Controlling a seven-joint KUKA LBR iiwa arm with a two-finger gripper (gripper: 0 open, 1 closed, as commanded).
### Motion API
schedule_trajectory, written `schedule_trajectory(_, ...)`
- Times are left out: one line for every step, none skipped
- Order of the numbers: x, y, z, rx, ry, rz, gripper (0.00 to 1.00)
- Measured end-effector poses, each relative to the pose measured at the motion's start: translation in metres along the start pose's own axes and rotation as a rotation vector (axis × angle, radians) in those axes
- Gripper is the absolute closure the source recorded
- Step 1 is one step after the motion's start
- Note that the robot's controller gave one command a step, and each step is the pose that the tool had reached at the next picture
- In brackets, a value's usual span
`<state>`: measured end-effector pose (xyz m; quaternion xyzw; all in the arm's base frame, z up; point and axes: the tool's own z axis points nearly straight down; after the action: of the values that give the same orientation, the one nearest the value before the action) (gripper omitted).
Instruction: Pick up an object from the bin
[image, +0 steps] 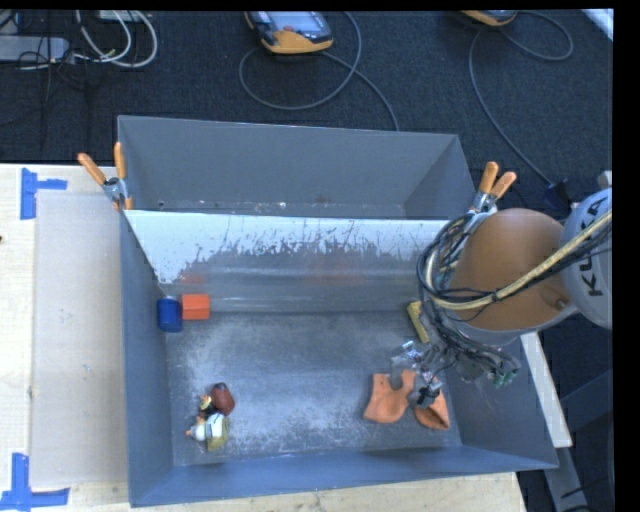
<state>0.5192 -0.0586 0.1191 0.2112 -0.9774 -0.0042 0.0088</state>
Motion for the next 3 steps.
schedule_trajectory(0.002, 0.0, -0.037, 0.002, -0.011, 0.121, 1.0)
schedule_trajectory(0.006, 0.002, -0.047, -0.001, -0.002, 0.119, 1.0)
schedule_trajectory(0.018, 0.004, -0.036, 0.007, -0.019, 0.097, 1.0)
